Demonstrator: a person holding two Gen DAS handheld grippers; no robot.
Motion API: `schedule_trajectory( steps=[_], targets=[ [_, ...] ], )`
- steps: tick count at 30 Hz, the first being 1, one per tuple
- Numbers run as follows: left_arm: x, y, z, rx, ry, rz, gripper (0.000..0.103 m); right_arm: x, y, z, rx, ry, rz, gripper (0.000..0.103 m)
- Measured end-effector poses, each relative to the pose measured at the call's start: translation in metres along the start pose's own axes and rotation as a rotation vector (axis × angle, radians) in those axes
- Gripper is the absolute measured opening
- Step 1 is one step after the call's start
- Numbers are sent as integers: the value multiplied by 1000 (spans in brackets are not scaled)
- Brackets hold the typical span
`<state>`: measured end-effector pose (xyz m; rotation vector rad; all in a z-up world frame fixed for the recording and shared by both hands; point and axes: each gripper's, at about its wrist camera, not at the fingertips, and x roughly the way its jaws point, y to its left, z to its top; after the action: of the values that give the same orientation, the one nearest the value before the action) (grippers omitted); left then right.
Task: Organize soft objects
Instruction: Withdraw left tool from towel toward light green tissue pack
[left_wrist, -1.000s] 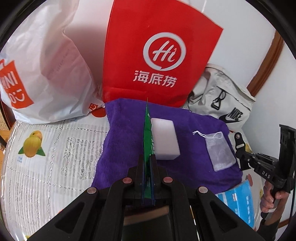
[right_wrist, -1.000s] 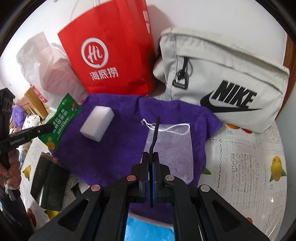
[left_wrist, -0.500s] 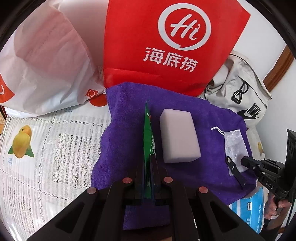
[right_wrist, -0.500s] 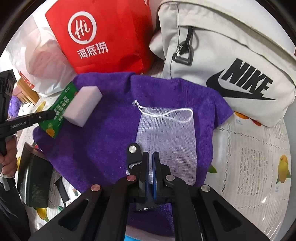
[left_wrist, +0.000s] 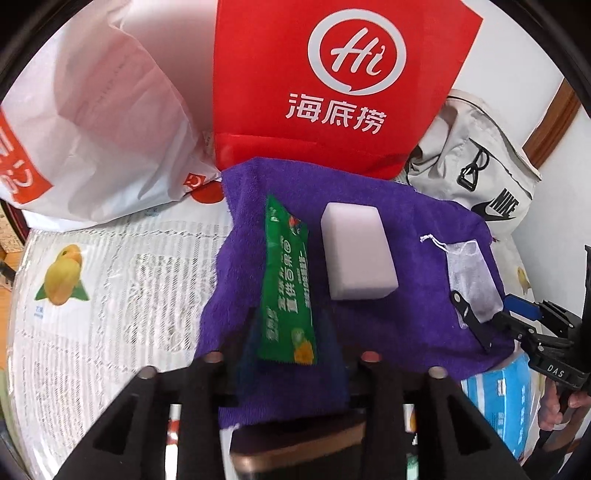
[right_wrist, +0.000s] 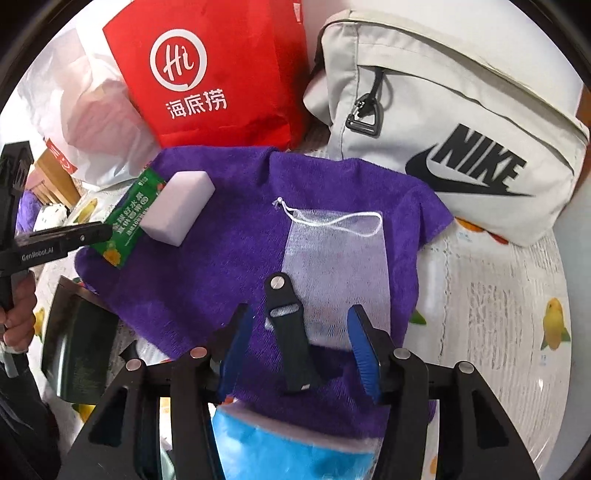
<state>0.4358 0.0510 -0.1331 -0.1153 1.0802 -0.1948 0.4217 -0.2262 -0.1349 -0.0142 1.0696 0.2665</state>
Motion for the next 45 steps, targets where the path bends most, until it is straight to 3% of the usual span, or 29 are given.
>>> schedule_trajectory(
  steps=[3, 6, 13, 17, 20, 25, 27, 30, 33, 36, 45],
  targets=[
    [-19, -2, -7, 17, -34, 32, 54, -8, 1, -3, 12, 1, -4, 56],
    [-36, -8, -14, 35, -64, 85, 59, -19, 3, -9, 26, -7, -20, 72],
    [-73, -20, -41, 40, -106, 172, 73, -52, 16, -33, 22, -54, -50, 79],
    [-96, -26, -67, 48, -143, 162, 73, -74, 26, -51, 38, -108, -60, 81],
    [-116, -27, -90, 38, -188, 87, 73, -93, 32, -71, 47, -146, -49, 81],
    [-144, -32, -130, 32, -316, 52, 73, -121, 32, -111, 84, -252, -30, 81],
    [-146, -36, -143, 52, -293, 41, 73, -126, 29, -129, 120, -247, 7, 81],
    [-144, -42, -163, 66, -258, 24, 73, -123, 30, -151, 98, -164, 8, 81],
    [-140, -47, -182, 75, -212, -7, 73, -124, 34, -178, 99, -164, -65, 81],
    [-137, -54, -203, 92, -199, 2, 73, -125, 33, -202, 114, -166, -24, 81],
    [-130, -65, -248, 89, -153, -40, 78, -118, 46, -260, 108, -166, -64, 81]
  ],
)
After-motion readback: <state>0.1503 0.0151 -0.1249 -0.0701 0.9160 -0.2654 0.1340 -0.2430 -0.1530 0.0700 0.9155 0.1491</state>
